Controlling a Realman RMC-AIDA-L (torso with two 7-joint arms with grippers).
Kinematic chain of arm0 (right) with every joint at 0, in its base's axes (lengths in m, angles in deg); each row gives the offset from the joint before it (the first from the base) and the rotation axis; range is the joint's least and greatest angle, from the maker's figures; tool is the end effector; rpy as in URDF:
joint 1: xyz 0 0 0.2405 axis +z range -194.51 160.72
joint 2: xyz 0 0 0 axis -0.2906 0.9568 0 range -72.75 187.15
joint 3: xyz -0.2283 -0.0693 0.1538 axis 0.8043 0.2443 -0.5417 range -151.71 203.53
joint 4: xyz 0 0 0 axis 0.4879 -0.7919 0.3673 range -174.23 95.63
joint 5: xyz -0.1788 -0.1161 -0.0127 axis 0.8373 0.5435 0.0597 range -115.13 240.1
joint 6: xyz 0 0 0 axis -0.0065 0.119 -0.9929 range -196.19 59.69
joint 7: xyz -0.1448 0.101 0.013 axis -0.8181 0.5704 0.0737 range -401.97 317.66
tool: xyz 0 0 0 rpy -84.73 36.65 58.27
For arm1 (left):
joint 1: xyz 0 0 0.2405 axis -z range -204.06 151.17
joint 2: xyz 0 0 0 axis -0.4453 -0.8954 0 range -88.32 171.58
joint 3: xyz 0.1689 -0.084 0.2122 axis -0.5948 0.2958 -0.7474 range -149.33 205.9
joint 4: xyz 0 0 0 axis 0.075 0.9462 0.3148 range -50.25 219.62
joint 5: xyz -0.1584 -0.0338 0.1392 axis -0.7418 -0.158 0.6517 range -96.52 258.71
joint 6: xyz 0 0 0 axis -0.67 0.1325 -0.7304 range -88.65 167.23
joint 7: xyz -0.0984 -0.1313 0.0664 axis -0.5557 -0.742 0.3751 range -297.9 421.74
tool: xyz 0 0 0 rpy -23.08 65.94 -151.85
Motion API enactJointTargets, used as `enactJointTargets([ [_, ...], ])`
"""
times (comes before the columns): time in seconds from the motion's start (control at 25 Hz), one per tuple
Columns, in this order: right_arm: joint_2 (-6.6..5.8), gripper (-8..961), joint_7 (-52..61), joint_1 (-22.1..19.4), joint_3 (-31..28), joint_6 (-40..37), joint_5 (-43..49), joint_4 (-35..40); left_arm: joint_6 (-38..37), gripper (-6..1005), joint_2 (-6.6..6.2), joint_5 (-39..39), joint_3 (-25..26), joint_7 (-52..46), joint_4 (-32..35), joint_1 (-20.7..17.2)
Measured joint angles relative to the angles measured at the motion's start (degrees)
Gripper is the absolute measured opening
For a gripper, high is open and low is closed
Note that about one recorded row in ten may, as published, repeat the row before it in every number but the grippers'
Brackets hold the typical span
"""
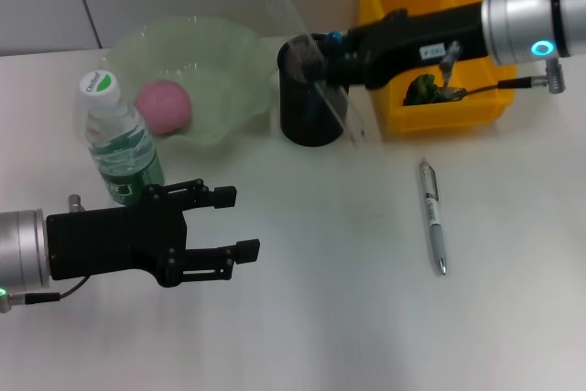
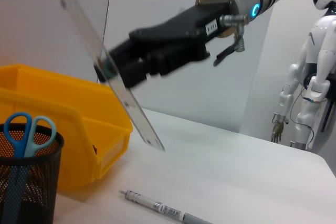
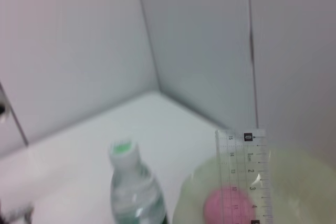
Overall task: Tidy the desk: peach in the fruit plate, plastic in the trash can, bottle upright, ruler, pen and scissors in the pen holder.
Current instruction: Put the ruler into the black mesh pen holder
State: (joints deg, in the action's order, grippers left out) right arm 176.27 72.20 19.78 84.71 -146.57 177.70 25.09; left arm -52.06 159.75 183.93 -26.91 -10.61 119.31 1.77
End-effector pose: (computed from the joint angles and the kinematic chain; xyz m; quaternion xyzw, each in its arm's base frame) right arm 0.1609 0.4269 -0.0121 -0.9467 0.2169 0.1680 0.1686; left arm -0.2535 0.3285 -0.0663 -0.9517 -0.1472 -0.2628 0.0590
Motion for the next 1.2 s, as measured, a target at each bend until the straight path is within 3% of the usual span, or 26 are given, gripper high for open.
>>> enactJointTargets([
  [0.32,0.02,380,-15.4,-1.0,-5.1,6.4,-16.0,-9.4,0.2,802,0.04,0.1,-0.2,0.6,0.0,0.1],
  [0.64,0.08,380,-23.2,-0.1,-5.2,13.6,-21.7,-15.8,0.3,802,0.09,0.1,0.0,1.6,-0.3,-0.1],
  [0.72,0.09,381,-27.1,0.8,-5.2,15.3,-25.5,-19.3,0.3,802,0.09,0.1,0.0,1.8,-0.3,-0.1],
  [1.2,0.19,381,-36.2,7.5,-5.0,22.9,-27.9,-32.3,-0.1,802,0.02,0.1,0.0,2.0,0.0,-0.1],
])
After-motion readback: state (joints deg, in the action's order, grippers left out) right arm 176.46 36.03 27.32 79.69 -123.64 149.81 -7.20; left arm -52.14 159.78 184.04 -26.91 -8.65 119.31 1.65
